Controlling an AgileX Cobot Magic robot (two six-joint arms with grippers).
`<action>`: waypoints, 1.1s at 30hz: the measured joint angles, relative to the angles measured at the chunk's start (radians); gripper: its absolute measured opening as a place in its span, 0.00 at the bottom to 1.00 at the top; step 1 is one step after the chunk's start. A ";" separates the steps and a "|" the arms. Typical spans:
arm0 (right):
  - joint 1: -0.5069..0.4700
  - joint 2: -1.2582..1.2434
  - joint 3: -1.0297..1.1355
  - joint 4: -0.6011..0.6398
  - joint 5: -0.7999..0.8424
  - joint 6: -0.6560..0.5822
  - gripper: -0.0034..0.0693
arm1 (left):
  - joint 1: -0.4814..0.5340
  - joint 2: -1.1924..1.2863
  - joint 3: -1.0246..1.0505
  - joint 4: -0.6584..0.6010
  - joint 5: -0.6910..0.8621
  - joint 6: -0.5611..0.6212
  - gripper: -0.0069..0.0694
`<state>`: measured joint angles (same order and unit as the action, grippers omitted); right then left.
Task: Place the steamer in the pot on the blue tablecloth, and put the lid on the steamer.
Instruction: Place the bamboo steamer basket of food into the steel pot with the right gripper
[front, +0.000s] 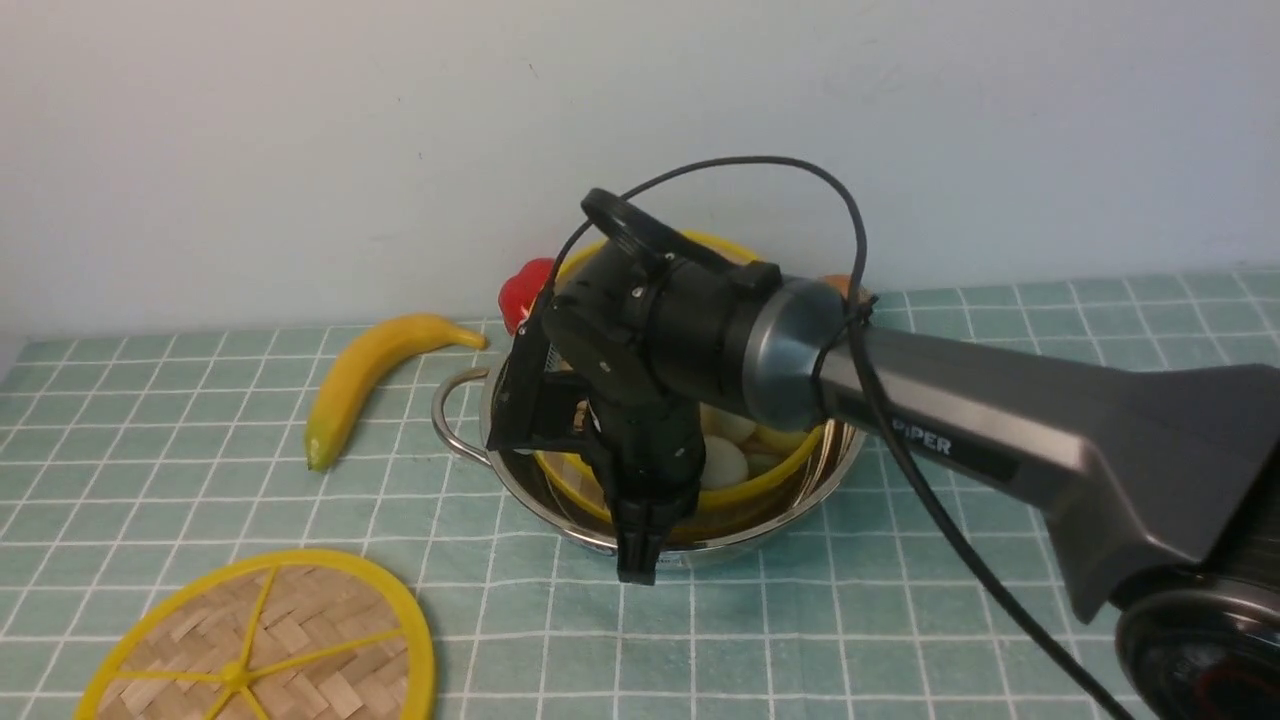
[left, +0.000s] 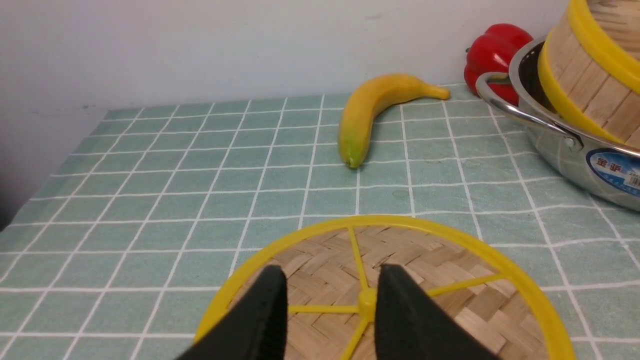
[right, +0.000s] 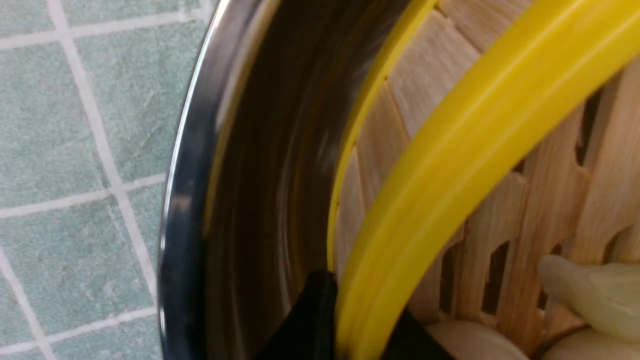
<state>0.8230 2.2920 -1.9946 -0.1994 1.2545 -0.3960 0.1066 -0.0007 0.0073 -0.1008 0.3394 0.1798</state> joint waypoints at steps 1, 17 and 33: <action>0.000 0.000 0.002 0.001 -0.001 0.003 0.13 | 0.000 0.000 0.000 0.000 0.000 0.000 0.41; -0.018 -0.002 0.060 -0.010 -0.022 0.008 0.13 | 0.000 0.000 0.000 0.000 0.000 0.000 0.41; -0.018 -0.032 0.061 0.007 -0.012 0.012 0.13 | 0.000 0.000 0.000 0.000 0.000 0.000 0.41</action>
<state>0.8049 2.2602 -1.9338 -0.1921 1.2426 -0.3836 0.1066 -0.0007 0.0073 -0.1008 0.3394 0.1798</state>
